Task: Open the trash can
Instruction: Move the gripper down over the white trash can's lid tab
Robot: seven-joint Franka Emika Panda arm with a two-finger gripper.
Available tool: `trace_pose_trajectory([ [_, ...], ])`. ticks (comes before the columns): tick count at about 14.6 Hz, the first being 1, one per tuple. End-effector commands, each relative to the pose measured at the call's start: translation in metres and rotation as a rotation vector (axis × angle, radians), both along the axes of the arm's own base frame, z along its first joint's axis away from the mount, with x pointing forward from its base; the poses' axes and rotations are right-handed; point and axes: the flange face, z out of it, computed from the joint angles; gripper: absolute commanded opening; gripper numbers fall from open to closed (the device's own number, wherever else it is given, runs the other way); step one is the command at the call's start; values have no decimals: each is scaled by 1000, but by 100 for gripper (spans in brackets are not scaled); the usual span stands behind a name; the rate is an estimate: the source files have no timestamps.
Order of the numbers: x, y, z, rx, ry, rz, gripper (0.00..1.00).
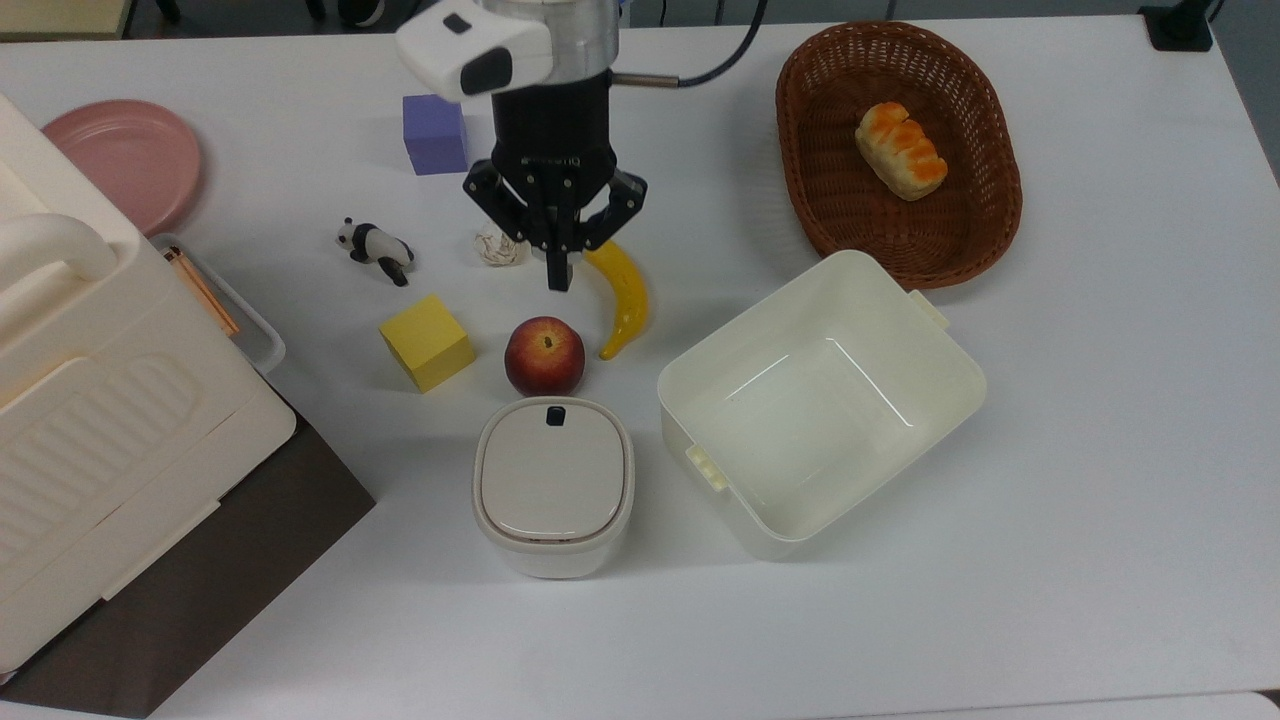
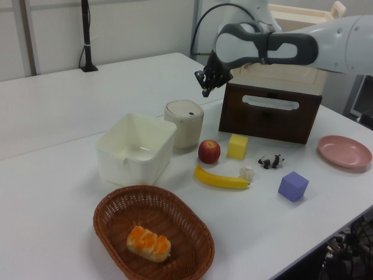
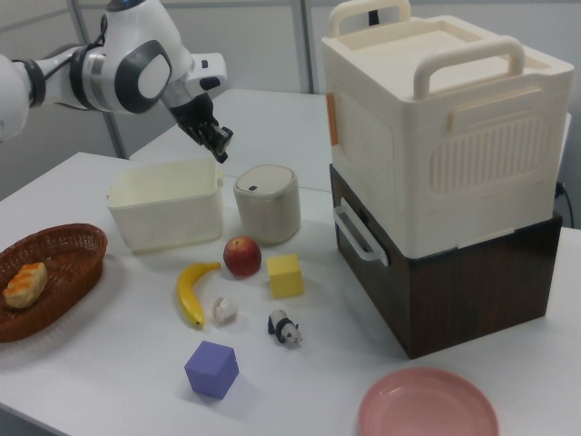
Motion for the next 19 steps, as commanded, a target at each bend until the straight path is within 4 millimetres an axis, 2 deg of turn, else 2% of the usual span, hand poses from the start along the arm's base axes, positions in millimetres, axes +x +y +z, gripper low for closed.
trace_pose_trajectory([
  [1, 29, -2, -5, -14, -31, -25, 0],
  [4, 48, -4, -17, -37, -34, -24, 0],
  [8, 59, -2, -35, -93, -60, -2, 0],
  [12, 63, 1, -49, -102, -50, 9, 0],
  [15, 63, 2, -50, -108, -54, 16, 0],
  [19, 67, 6, -67, -151, -47, 38, 0],
])
